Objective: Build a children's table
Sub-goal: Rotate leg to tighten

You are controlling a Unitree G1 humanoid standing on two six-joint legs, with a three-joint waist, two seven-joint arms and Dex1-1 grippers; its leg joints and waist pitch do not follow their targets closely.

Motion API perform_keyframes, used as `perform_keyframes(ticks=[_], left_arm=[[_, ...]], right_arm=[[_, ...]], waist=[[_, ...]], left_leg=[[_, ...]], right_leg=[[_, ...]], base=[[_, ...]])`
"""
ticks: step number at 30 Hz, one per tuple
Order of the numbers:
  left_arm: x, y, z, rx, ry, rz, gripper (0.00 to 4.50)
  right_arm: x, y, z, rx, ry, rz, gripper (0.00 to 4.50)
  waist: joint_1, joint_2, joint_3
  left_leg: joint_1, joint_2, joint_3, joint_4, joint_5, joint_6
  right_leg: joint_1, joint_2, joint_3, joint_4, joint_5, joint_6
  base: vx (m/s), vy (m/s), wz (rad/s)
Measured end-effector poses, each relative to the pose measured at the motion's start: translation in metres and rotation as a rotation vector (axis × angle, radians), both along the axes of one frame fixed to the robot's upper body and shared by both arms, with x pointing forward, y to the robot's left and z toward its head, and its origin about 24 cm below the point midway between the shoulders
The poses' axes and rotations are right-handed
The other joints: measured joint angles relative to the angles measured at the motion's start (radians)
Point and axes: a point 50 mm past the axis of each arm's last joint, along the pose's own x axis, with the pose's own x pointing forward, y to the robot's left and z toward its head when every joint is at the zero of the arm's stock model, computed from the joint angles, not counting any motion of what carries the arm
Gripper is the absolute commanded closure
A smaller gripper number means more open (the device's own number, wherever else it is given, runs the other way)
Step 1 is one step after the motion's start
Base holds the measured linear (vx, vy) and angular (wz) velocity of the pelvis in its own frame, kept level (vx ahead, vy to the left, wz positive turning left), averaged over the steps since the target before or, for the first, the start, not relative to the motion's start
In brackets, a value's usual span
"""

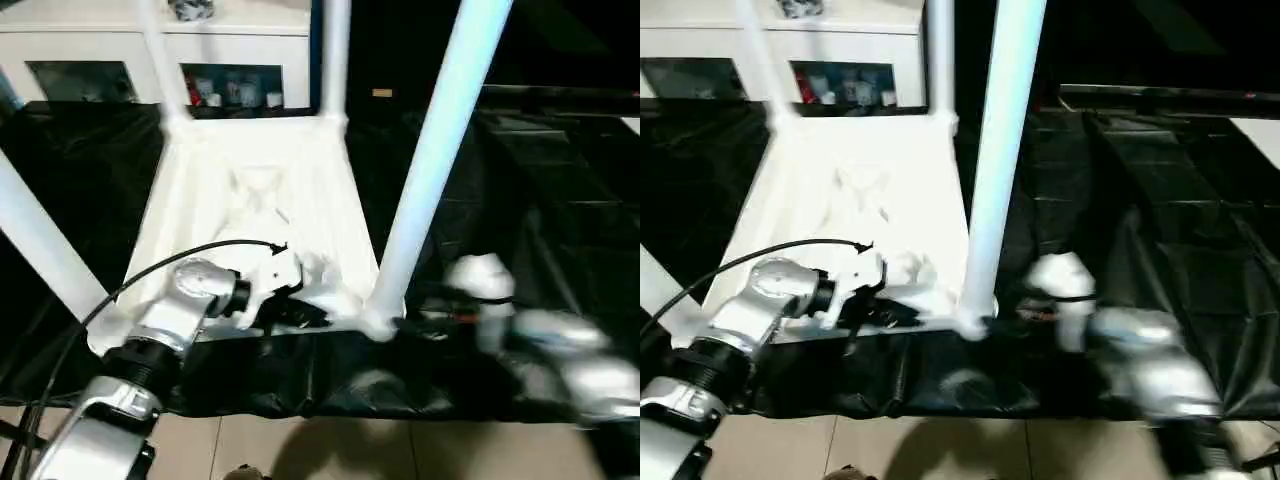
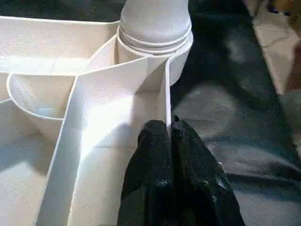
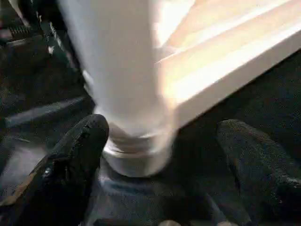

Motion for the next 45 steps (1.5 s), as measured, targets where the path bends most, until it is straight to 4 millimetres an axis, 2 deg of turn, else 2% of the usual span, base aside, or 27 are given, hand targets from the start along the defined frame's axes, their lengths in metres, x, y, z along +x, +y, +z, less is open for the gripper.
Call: perform_keyframes(ticks=[3,5,8,9,10,11,12,15,18,20,21,24,26,28,31,33,34,36,39,40,41,43,45], left_arm=[[-0.002,0.0,0.0,-0.001,0.017,-0.031,4.5],[-0.002,-0.001,-0.001,-0.004,0.021,-0.04,4.5],[-0.003,-0.002,-0.001,-0.021,0.036,-0.033,4.5],[-0.003,-0.002,0.0,-0.03,0.046,-0.026,4.22],[-0.002,-0.002,0.0,-0.039,0.046,-0.021,4.22],[-0.003,-0.002,0.001,-0.048,0.039,-0.014,3.95],[-0.003,-0.001,0.005,-0.103,0.015,0.028,3.95],[0.008,0.001,0.029,-0.232,-0.139,0.181,3.71],[0.015,0.015,0.043,-0.281,-0.247,0.371,3.49],[0.013,0.022,0.039,-0.285,-0.255,0.478,3.39],[0.011,0.027,0.033,-0.268,-0.238,0.562,3.15],[0.007,0.037,0.017,-0.226,-0.165,0.753,2.89],[0.004,0.038,0.013,-0.23,-0.165,0.84,2.89],[-0.003,0.038,0.01,-0.309,-0.228,1.015,2.89],[-0.013,0.04,0.004,-0.36,-0.26,1.182,2.89],[-0.02,0.046,0.004,-0.371,-0.304,1.283,2.89],[-0.022,0.047,0.004,-0.368,-0.314,1.308,2.89],[-0.024,0.048,0.004,-0.363,-0.32,1.335,2.89],[-0.024,0.049,0.01,-0.365,-0.345,1.339,2.89],[-0.024,0.049,0.011,-0.365,-0.352,1.34,2.89],[-0.024,0.049,0.012,-0.366,-0.358,1.342,2.89],[-0.023,0.049,0.015,-0.369,-0.377,1.35,2.89],[-0.024,0.049,0.016,-0.365,-0.383,1.369,2.89]], right_arm=[[0.003,-0.02,0.01,0.0,-0.023,-0.058,0.39],[0.005,-0.026,0.011,-0.001,-0.025,-0.085,0.39],[0.007,-0.032,0.008,-0.015,-0.034,-0.167,0.39],[0.009,-0.031,0.007,-0.018,-0.038,-0.194,0.21],[0.01,-0.03,0.005,-0.015,-0.041,-0.216,0.21],[0.011,-0.028,0.003,-0.02,-0.045,-0.253,0.03],[0.015,-0.024,0.0,-0.025,-0.063,-0.34,0.03],[0.022,-0.015,-0.006,-0.014,-0.094,-0.507,0.0],[0.025,-0.005,0.002,0.003,-0.161,-0.579,0.0],[0.023,0.0,0.006,0.013,-0.191,-0.627,0.0],[0.022,0.002,0.007,0.012,-0.203,-0.658,0.0],[0.015,0.009,0.007,0.01,-0.223,-0.694,0.0],[0.013,0.017,0.007,0.022,-0.221,-0.699,0.0],[0.01,0.029,0.005,0.049,-0.219,-0.735,0.0],[0.01,0.039,0.002,0.051,-0.21,-0.76,0.0],[0.01,0.039,-0.001,0.042,-0.196,-0.794,0.0],[0.01,0.039,-0.001,0.04,-0.192,-0.804,0.0],[0.011,0.04,-0.001,0.043,-0.191,-0.814,0.0],[0.012,0.045,-0.003,0.048,-0.184,-0.818,0.0],[0.012,0.046,-0.003,0.048,-0.185,-0.816,0.0],[0.013,0.046,-0.003,0.047,-0.185,-0.814,0.0],[0.013,0.047,-0.002,0.048,-0.188,-0.812,0.0],[0.012,0.048,-0.003,0.047,-0.185,-0.812,0.0]], waist=[[0.004,0.001,-0.001],[0.004,0.003,-0.001],[0.003,0.014,-0.002],[0.002,0.019,-0.002],[0.001,0.022,-0.002],[0.001,0.025,-0.002],[-0.001,0.029,-0.002],[-0.009,0.031,-0.003],[-0.025,0.03,-0.003],[-0.03,0.03,-0.003],[-0.032,0.029,-0.003],[-0.034,0.026,-0.002],[-0.034,0.026,-0.002],[-0.038,0.019,-0.001],[-0.046,0.004,-0.001],[-0.049,-0.021,0.0],[-0.049,-0.03,-0.001],[-0.049,-0.041,-0.002],[-0.048,-0.048,-0.003],[-0.048,-0.048,-0.003],[-0.048,-0.047,-0.005],[-0.049,-0.046,-0.018],[-0.049,-0.044,-0.021]], left_leg=[[0.0,0.0,0.0,0.0,0.0,0.0],[0.0,0.0,0.0,0.0,0.0,0.0],[-0.002,0.0,0.0,0.0,0.0,0.0],[-0.002,0.0,0.0,0.001,0.0,0.001],[-0.002,0.0,0.0,0.0,0.0,0.001],[-0.003,0.0,0.0,0.0,0.0,0.001],[-0.003,0.001,0.0,0.0,0.0,0.0],[-0.004,0.001,0.0,0.001,0.0,0.0],[-0.004,0.001,0.0,0.001,0.0,0.0],[-0.005,0.001,0.0,0.001,0.0,0.0],[-0.005,0.001,0.0,0.001,0.0,0.0],[-0.004,0.001,0.0,0.001,0.0,0.0],[-0.005,0.0,0.0,0.001,0.0,0.0],[-0.007,0.001,0.0,0.001,0.0,0.0],[-0.008,0.001,-0.001,0.0,0.0,0.0],[-0.009,0.001,-0.001,-0.001,0.0,0.0],[-0.009,0.002,-0.002,-0.001,0.0,0.0],[-0.007,0.001,-0.003,0.0,0.0,0.0],[-0.008,0.0,-0.002,0.0,-0.001,0.001],[-0.011,0.0,-0.002,0.001,-0.001,0.001],[-0.02,0.0,-0.003,0.004,0.004,0.008],[-0.056,-0.003,-0.004,0.024,0.011,0.02],[-0.1,-0.002,-0.007,0.046,0.014,0.034]], right_leg=[[0.0,0.0,0.0,0.0,0.0,0.0],[0.0,0.0,0.0,0.0,0.0,0.0],[-0.001,0.0,0.0,0.0,0.0,0.0],[-0.002,0.0,0.0,0.0,0.0,0.0],[-0.002,0.0,-0.001,0.0,0.0,0.0],[-0.002,0.0,-0.001,0.001,0.0,0.0],[-0.003,0.0,-0.001,0.001,0.0,0.0],[-0.005,0.0,-0.001,0.004,0.0,0.0],[-0.004,0.0,-0.001,0.004,-0.002,0.003],[-0.003,0.0,0.0,0.004,-0.002,0.004],[-0.004,0.0,0.0,0.004,-0.003,0.006],[-0.005,0.0,-0.001,0.004,-0.003,0.006],[-0.005,0.0,-0.001,0.003,-0.004,0.008],[-0.004,0.0,-0.001,0.002,-0.005,0.008],[-0.005,0.001,-0.001,0.001,-0.005,0.009],[-0.005,0.001,-0.001,0.001,-0.005,0.01],[-0.005,0.002,-0.002,0.0,-0.005,0.01],[-0.005,0.002,-0.002,-0.002,-0.004,0.011],[-0.005,0.001,0.0,-0.003,-0.003,0.012],[-0.006,0.001,0.0,-0.003,0.001,0.008],[-0.01,0.001,0.0,-0.002,0.004,0.007],[-0.046,0.003,-0.002,0.007,0.017,0.011],[-0.081,0.003,-0.005,0.013,0.034,0.011]], base=[[0.0,0.0,0.0],[0.0,0.0,0.0],[0.0,0.0,0.0],[0.0,0.0,0.0],[0.0,0.0,0.0],[0.0,0.0,0.0],[0.0,0.0,0.0],[0.0,0.0,0.0],[0.0,0.0,0.0],[0.0,0.0,0.0],[0.0,0.0,0.0],[0.0,0.0,0.0],[0.0,0.0,0.0],[0.0,0.0,0.0],[0.0,0.0,0.0],[0.0,0.0,0.0],[0.0,0.0,0.0],[0.0,0.0,0.0],[0.0,0.0,0.0],[0.0,0.0,0.0],[0.0,0.0,0.0],[0.0,0.0,0.0],[-0.082,0.019,0.01]])
